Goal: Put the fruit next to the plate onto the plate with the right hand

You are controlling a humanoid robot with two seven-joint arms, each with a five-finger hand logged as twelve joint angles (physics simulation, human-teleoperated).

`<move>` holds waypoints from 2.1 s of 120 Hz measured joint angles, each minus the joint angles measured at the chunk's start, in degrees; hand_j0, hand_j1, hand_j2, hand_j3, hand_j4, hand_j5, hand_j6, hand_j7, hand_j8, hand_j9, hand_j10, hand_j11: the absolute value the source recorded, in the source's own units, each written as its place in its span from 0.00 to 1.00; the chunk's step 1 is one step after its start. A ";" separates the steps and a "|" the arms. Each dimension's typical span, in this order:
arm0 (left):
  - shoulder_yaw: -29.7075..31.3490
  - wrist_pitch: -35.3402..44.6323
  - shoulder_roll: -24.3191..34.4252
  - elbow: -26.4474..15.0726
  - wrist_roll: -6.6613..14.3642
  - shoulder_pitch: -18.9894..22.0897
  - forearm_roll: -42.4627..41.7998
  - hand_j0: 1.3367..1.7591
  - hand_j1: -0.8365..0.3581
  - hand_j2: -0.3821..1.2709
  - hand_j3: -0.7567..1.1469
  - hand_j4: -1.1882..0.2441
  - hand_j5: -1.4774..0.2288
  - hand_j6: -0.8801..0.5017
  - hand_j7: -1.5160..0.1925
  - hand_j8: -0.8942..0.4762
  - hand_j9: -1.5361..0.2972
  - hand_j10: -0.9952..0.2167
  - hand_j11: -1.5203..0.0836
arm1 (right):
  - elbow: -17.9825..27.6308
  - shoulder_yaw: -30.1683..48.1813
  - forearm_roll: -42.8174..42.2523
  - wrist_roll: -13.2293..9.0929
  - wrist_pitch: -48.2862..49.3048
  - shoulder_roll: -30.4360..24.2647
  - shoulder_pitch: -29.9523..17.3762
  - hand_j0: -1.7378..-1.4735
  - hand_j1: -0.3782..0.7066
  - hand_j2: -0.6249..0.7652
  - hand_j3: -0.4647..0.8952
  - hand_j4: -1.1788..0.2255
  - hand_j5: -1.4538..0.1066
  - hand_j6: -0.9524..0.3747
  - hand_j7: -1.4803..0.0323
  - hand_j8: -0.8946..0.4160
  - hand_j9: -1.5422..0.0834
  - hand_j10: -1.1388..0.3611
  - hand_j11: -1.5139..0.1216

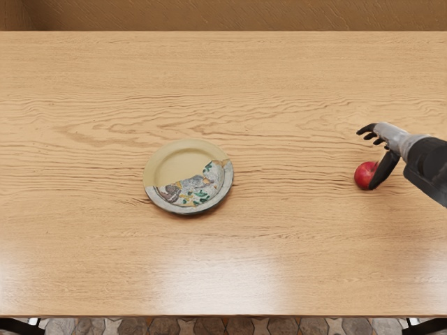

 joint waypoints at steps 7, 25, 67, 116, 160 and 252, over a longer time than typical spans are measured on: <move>0.00 0.00 0.00 0.00 0.00 -0.02 0.00 0.76 0.98 0.23 0.40 0.82 0.86 0.63 0.88 0.65 0.83 0.81 0.94 | 0.14 0.00 -0.92 0.00 -2.31 0.76 -1.74 0.30 0.26 0.42 0.34 0.68 0.75 0.55 0.80 0.52 0.78 0.61 0.76; 0.00 0.00 0.00 0.00 0.00 -0.02 0.00 0.76 0.98 0.23 0.40 0.82 0.86 0.63 0.88 0.65 0.83 0.81 0.94 | 0.18 -0.01 -4.26 0.00 -9.60 1.54 -4.14 0.30 0.26 0.42 0.34 0.68 0.75 0.55 0.79 0.51 0.77 0.61 0.75; 0.00 0.00 0.00 0.00 -0.01 0.00 0.01 0.76 0.98 0.23 0.40 0.82 0.86 0.63 0.88 0.65 0.83 0.81 0.94 | -1.59 0.05 -7.80 0.00 -13.87 4.19 -8.05 0.30 0.34 0.41 0.34 0.64 0.70 0.50 0.74 0.47 0.72 0.57 0.70; 0.00 0.00 0.00 0.00 -0.01 0.06 0.00 0.76 0.98 0.23 0.40 0.82 0.86 0.63 0.88 0.65 0.83 0.81 0.94 | -2.44 0.10 -8.36 0.00 -14.05 4.71 -9.16 0.30 0.50 0.40 0.34 0.52 0.56 0.38 0.60 0.34 0.59 0.46 0.57; 0.00 0.00 0.00 0.00 0.00 -0.01 0.01 0.76 0.98 0.23 0.40 0.82 0.86 0.63 0.88 0.65 0.83 0.81 0.94 | -2.35 0.93 -8.20 -0.06 -13.95 4.76 -9.14 0.32 0.55 0.58 0.34 0.36 0.36 0.37 0.40 0.40 0.40 0.38 0.38; 0.00 0.00 0.00 0.00 0.00 0.03 0.01 0.76 0.98 0.23 0.40 0.82 0.86 0.63 0.88 0.65 0.83 0.81 0.94 | -1.16 14.56 -7.64 0.00 -13.84 14.30 -7.42 0.33 0.57 0.61 0.34 0.28 0.21 0.45 0.28 0.48 0.26 0.44 0.25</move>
